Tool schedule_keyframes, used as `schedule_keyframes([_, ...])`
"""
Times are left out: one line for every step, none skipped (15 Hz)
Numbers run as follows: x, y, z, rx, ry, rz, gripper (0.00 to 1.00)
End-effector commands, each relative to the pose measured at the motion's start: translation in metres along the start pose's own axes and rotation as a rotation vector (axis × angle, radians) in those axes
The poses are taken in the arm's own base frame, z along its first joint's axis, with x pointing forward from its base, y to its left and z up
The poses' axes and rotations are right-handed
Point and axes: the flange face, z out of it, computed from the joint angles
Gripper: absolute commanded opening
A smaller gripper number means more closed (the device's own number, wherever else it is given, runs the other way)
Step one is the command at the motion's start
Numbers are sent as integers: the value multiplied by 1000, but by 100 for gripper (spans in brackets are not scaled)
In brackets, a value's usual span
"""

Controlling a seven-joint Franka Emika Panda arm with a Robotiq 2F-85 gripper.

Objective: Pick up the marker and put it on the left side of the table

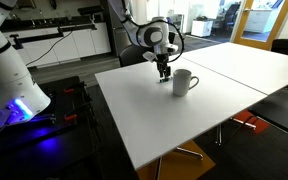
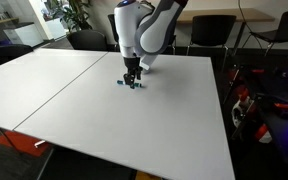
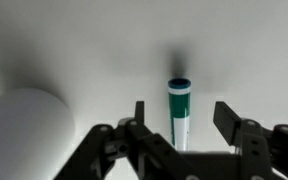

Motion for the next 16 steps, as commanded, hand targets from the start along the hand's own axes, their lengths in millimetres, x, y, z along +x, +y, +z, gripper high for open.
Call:
schedule_keyframes([10, -3, 0, 20, 16, -1, 42])
schedule_keyframes([12, -3, 0, 21, 16, 0, 34])
schedule_keyframes([13, -3, 1, 23, 17, 0, 27])
schedule_keyframes([14, -4, 1, 24, 17, 1, 20])
schedule_keyframes([15, -4, 1, 26, 18, 1, 12])
schedule_keyframes([16, -5, 2, 27, 17, 1, 5])
schedule_keyframes([17, -5, 3, 28, 17, 2, 0])
schedule_keyframes([19, -5, 4, 29, 15, 3, 4])
schedule_keyframes([20, -6, 5, 30, 15, 5, 5])
schedule_keyframes([21, -6, 5, 30, 15, 5, 5])
schedule_keyframes([21, -7, 5, 29, 14, 4, 5])
schedule_keyframes([20, -10, 2, 27, 18, -3, 5])
schedule_keyframes([18, -12, -1, 25, 22, -10, 5])
schedule_keyframes([13, -16, -6, 19, 29, -27, 5])
schedule_keyframes([9, -19, -9, 13, 35, -38, 5])
schedule_keyframes([4, -24, -14, 6, 41, -45, 5])
